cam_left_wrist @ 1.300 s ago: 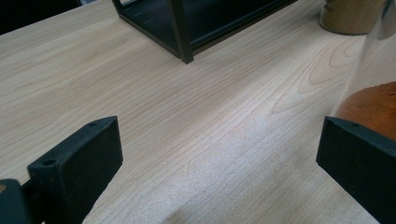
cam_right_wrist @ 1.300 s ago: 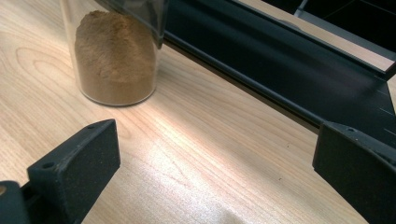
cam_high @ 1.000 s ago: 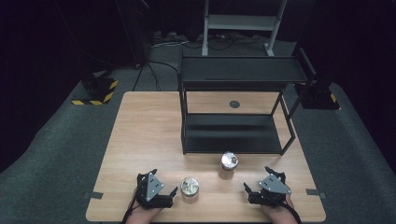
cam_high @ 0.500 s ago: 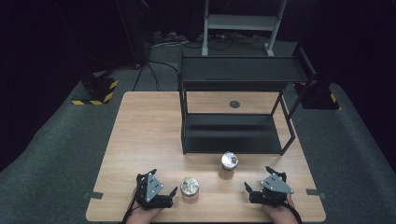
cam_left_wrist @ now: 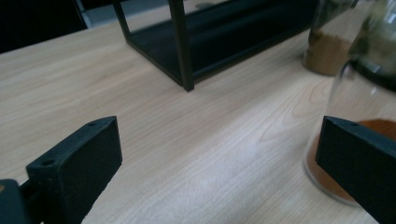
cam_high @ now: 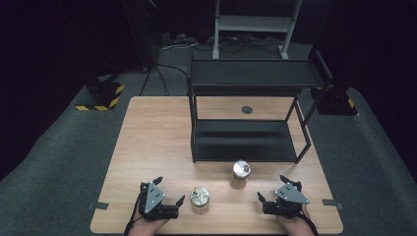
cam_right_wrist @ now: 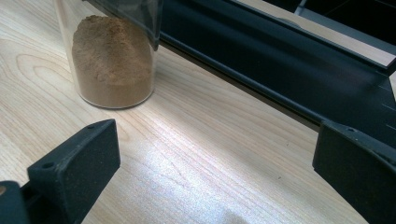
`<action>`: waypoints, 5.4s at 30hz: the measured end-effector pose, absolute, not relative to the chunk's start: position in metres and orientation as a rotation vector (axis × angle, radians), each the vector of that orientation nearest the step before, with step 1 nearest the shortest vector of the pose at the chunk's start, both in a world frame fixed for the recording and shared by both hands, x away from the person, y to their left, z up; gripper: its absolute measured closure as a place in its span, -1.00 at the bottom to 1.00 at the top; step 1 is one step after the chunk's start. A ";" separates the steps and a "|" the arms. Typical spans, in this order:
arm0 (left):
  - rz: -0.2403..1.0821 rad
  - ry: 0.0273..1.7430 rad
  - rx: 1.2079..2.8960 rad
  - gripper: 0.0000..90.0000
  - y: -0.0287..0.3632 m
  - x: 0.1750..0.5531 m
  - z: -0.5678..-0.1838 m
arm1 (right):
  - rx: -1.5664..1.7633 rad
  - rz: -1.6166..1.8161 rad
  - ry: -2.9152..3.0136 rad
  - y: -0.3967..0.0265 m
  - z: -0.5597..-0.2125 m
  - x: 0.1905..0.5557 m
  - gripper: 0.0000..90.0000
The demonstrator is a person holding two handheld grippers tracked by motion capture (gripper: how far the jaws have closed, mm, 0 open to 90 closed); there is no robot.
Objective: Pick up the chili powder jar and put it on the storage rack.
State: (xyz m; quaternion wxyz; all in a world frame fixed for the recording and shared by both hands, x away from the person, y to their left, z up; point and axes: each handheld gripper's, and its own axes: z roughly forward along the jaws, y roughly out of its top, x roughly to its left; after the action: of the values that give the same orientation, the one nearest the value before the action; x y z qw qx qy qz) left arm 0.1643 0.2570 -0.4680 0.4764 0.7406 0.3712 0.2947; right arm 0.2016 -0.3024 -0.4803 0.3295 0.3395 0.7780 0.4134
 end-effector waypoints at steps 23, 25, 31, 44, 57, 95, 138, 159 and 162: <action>0.689 0.802 1.705 -0.99 0.252 0.146 -0.448 | 0.885 1.083 2.034 -0.303 -0.481 0.201 -1.00; 0.685 0.794 1.704 -0.99 0.251 0.145 -0.448 | 0.885 1.083 2.034 -0.303 -0.481 0.201 -1.00; 0.673 0.748 1.712 -0.99 0.242 0.144 -0.448 | 0.882 1.082 2.034 -0.303 -0.481 0.201 -1.00; 0.630 0.711 1.732 -0.99 0.224 0.147 -0.455 | 0.879 1.083 2.036 -0.303 -0.481 0.201 -1.00; 0.584 0.716 1.754 -0.99 0.212 0.157 -0.466 | 0.878 1.083 2.040 -0.303 -0.480 0.202 -1.00; 0.591 0.735 1.726 -0.23 0.210 0.155 -0.485 | 0.878 1.082 2.042 -0.303 -0.480 0.202 -1.00; 0.679 0.766 1.589 -0.23 0.212 0.185 -0.417 | 0.899 1.094 2.068 -0.308 -0.477 0.207 -1.00; 0.700 0.739 1.545 -0.23 0.202 0.215 -0.381 | 0.902 1.102 2.066 -0.309 -0.477 0.207 -1.00; 0.710 0.730 1.541 -0.23 0.200 0.219 -0.375 | 0.903 1.102 2.067 -0.309 -0.477 0.208 -1.00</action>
State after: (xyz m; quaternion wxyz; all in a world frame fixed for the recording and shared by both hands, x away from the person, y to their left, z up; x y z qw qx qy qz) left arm 0.2191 0.2005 -0.3748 0.6030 0.6657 0.3152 0.3065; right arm 0.2077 -0.3088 -0.4773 0.3102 0.3421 0.7828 0.4172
